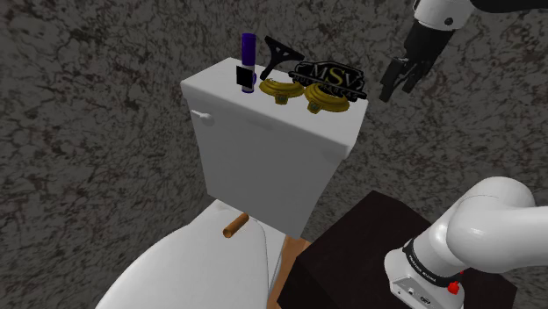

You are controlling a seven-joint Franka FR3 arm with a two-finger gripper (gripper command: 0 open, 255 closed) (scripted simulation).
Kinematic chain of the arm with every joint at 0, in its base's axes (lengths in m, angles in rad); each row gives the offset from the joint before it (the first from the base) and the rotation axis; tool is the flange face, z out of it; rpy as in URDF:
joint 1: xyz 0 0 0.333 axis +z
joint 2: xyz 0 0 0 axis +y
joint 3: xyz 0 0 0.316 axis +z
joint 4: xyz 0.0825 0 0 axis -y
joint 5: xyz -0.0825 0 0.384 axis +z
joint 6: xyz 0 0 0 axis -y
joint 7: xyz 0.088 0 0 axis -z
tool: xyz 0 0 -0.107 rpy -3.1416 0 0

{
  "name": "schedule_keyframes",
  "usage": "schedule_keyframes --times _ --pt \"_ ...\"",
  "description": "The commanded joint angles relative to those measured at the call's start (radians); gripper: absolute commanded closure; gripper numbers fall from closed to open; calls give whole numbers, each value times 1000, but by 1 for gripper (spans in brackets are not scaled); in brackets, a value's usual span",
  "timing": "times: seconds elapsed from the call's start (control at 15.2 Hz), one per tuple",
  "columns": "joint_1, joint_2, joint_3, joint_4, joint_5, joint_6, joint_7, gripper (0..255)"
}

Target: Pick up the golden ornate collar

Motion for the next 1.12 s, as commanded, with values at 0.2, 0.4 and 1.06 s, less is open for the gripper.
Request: schedule_keyframes --times 0.2,0.4,1.06 --pt "21 112 36 75 16 20 23 0" --pt "38 224 71 160 26 31 46 0" --pt "88 610 180 519 13 1 121 0"
